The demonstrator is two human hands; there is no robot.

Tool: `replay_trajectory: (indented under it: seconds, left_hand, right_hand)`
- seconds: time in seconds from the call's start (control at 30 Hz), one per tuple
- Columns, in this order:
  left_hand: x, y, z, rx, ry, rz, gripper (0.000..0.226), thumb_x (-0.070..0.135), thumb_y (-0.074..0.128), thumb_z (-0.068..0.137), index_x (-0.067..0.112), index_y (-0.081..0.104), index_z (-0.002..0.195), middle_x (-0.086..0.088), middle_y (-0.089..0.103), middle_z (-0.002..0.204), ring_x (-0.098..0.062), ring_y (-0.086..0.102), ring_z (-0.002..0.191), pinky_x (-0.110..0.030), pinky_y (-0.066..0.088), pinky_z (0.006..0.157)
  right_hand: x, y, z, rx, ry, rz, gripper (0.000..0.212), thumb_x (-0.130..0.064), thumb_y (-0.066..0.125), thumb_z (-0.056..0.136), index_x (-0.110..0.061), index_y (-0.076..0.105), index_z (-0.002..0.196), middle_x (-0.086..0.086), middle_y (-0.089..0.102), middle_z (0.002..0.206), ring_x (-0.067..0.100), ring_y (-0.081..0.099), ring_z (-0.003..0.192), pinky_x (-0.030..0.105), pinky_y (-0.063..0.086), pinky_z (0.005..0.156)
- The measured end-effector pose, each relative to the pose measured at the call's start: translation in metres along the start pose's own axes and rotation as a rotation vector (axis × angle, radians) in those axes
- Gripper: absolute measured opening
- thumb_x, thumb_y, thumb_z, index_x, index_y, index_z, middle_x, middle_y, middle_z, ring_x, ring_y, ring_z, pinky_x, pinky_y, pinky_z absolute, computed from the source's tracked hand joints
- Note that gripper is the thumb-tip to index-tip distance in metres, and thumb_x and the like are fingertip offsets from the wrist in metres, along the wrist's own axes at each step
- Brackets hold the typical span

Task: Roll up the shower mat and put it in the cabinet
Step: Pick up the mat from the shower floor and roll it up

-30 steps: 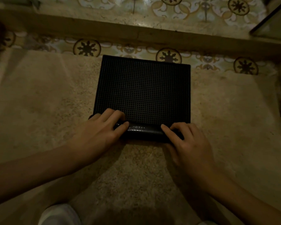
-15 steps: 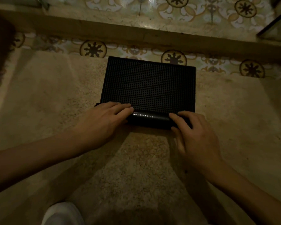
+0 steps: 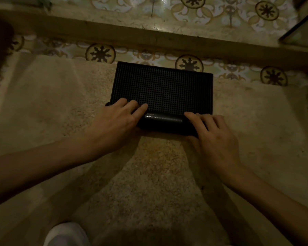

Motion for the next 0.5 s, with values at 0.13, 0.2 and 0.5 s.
replay_trajectory:
  seconds: [0.13, 0.2, 0.5]
  left_hand:
    - [0.0, 0.001, -0.002, 0.019, 0.038, -0.049, 0.056, 0.04, 0.053, 0.093, 0.022, 0.03, 0.141, -0.007, 0.051, 0.127, -0.027, 0.052, 0.1, -0.041, 0.053, 0.065]
    - [-0.001, 0.001, 0.004, 0.02, 0.03, -0.054, 0.052, 0.04, 0.052, 0.093, 0.023, 0.033, 0.139, -0.007, 0.051, 0.129, -0.028, 0.054, 0.103, -0.04, 0.052, 0.068]
    - [0.006, -0.012, 0.005, 0.08, -0.053, 0.081, 0.054, 0.021, 0.057, 0.079, 0.009, 0.052, 0.131, -0.017, 0.052, 0.124, -0.039, 0.048, 0.109, -0.048, 0.043, 0.076]
  right_hand:
    - [0.004, 0.002, 0.005, -0.039, 0.023, 0.084, 0.054, -0.032, 0.071, 0.09, -0.016, 0.054, 0.139, 0.01, 0.059, 0.132, 0.03, 0.052, 0.115, 0.042, 0.053, 0.084]
    - [0.005, 0.003, 0.008, -0.065, 0.037, 0.145, 0.056, -0.032, 0.07, 0.09, -0.015, 0.052, 0.14, 0.014, 0.053, 0.137, 0.031, 0.049, 0.122, 0.046, 0.051, 0.093]
    - [0.007, 0.002, 0.016, -0.044, 0.072, 0.042, 0.078, -0.034, 0.085, 0.073, -0.015, 0.052, 0.141, 0.02, 0.047, 0.128, 0.034, 0.036, 0.113, 0.048, 0.044, 0.087]
Point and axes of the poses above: each hand's wrist, its own z-axis towards the middle knuckle, its own y-axis out of the palm, x = y × z, the point moved 9 cm from there along z, towards the middle knuckle
